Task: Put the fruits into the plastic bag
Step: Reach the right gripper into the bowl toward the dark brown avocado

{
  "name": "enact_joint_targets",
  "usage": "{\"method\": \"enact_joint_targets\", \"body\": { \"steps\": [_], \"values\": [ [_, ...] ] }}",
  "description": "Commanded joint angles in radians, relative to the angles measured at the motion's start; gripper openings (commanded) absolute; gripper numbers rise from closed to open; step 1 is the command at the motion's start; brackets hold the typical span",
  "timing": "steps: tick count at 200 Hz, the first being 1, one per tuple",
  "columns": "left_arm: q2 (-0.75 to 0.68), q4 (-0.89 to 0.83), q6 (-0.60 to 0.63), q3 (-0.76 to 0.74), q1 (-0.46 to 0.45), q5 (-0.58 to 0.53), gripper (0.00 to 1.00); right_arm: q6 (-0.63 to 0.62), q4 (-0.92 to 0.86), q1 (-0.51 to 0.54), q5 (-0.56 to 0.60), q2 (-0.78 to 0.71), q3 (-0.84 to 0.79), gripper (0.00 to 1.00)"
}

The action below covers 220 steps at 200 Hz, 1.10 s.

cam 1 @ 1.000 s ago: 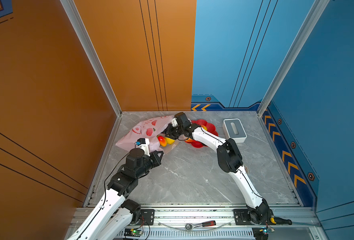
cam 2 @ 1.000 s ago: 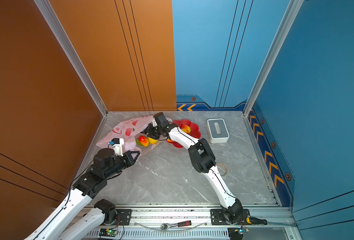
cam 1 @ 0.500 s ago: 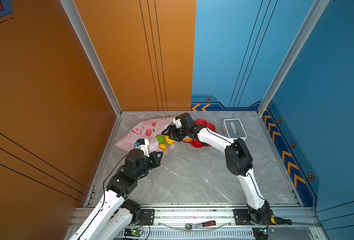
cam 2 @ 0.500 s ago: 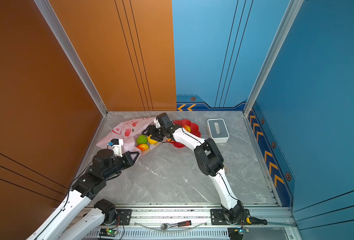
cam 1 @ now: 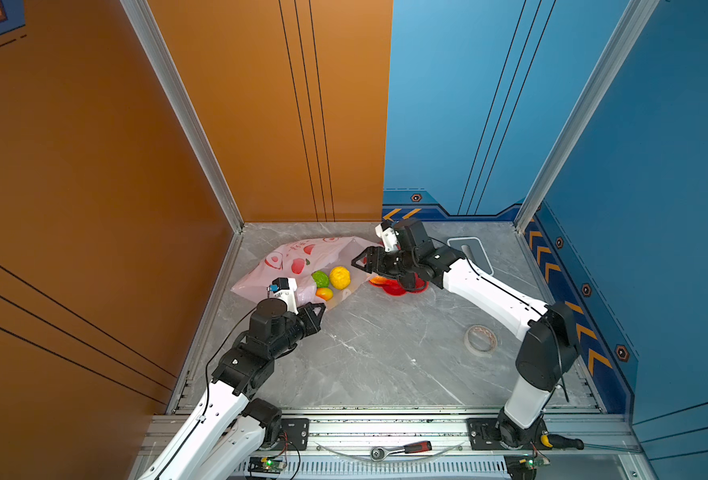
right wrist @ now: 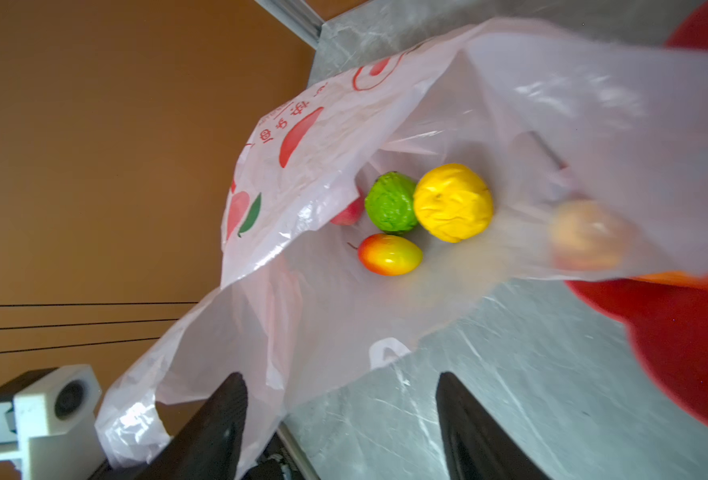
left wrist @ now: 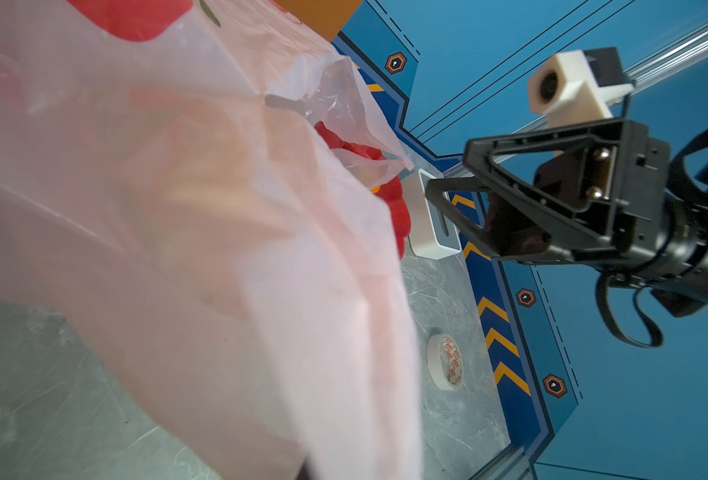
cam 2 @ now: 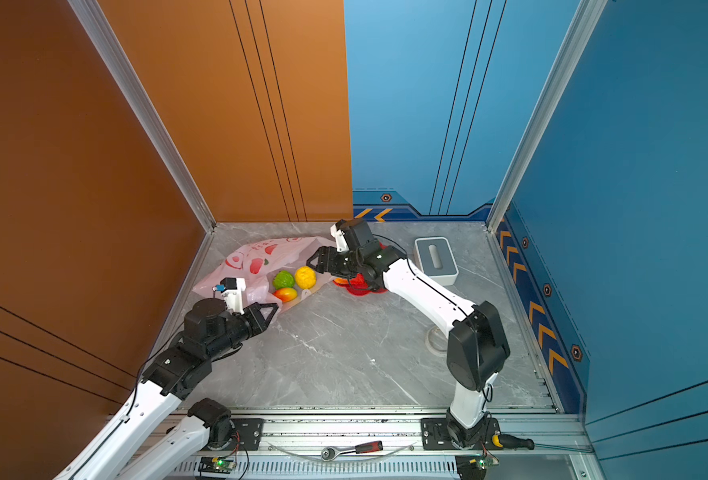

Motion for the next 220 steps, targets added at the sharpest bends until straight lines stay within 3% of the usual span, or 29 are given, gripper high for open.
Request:
{"method": "enact_joint_targets", "body": {
  "steps": [1,27,81,146,220],
  "values": [
    [-0.007,0.003,-0.006,-0.014,-0.002,-0.017,0.0,-0.177,-0.252,-0.04,0.19,-0.042,0.008,0.73],
    [0.002,0.013,-0.012,-0.016,-0.004,-0.014,0.0,-0.279,-0.377,-0.095,0.276,-0.01,0.053,0.77],
    [0.008,0.013,-0.012,-0.016,-0.004,-0.021,0.0,-0.385,-0.45,-0.162,0.357,0.147,0.148,0.77],
    [0.016,0.016,-0.008,-0.013,-0.003,-0.022,0.0,-0.397,-0.461,-0.194,0.365,0.371,0.287,0.77],
    [0.019,0.009,-0.003,-0.012,-0.001,-0.023,0.0,-0.384,-0.461,-0.213,0.36,0.468,0.324,0.76]
  ]
}}
